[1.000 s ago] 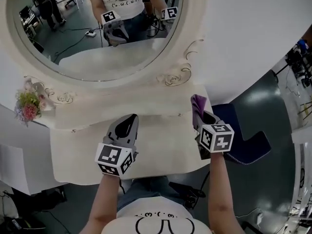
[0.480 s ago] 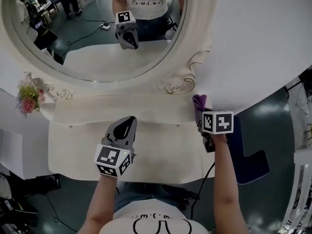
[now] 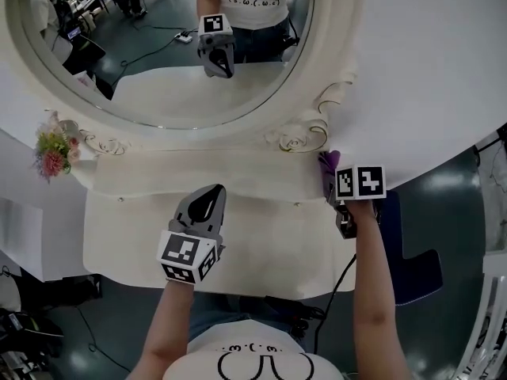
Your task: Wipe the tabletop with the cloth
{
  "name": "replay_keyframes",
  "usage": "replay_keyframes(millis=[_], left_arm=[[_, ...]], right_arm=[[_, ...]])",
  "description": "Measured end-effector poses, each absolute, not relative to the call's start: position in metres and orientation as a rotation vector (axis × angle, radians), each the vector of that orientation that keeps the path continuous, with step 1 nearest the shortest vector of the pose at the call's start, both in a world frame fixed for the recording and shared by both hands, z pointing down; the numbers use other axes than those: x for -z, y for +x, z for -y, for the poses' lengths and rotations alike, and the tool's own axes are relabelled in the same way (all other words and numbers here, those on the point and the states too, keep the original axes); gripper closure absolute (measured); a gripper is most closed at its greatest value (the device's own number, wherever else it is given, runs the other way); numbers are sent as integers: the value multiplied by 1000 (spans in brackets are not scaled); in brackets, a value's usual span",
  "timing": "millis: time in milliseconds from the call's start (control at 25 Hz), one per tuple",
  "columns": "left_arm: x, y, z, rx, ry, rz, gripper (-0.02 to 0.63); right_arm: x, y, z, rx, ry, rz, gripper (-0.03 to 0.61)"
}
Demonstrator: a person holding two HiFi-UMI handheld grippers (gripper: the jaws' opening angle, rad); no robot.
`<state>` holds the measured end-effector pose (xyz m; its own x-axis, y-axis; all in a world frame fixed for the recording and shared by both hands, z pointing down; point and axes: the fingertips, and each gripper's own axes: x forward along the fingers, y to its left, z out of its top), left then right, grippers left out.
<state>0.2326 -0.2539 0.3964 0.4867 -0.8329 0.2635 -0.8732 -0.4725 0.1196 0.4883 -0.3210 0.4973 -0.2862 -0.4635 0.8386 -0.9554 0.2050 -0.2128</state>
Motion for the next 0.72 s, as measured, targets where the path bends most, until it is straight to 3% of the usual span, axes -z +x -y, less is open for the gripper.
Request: replay_keyframes(millis=[720], left_arm=[[-377,181,251,-159,2542,1413,617]], right_arm=[[-498,434,313,-822,1356,1739,511]])
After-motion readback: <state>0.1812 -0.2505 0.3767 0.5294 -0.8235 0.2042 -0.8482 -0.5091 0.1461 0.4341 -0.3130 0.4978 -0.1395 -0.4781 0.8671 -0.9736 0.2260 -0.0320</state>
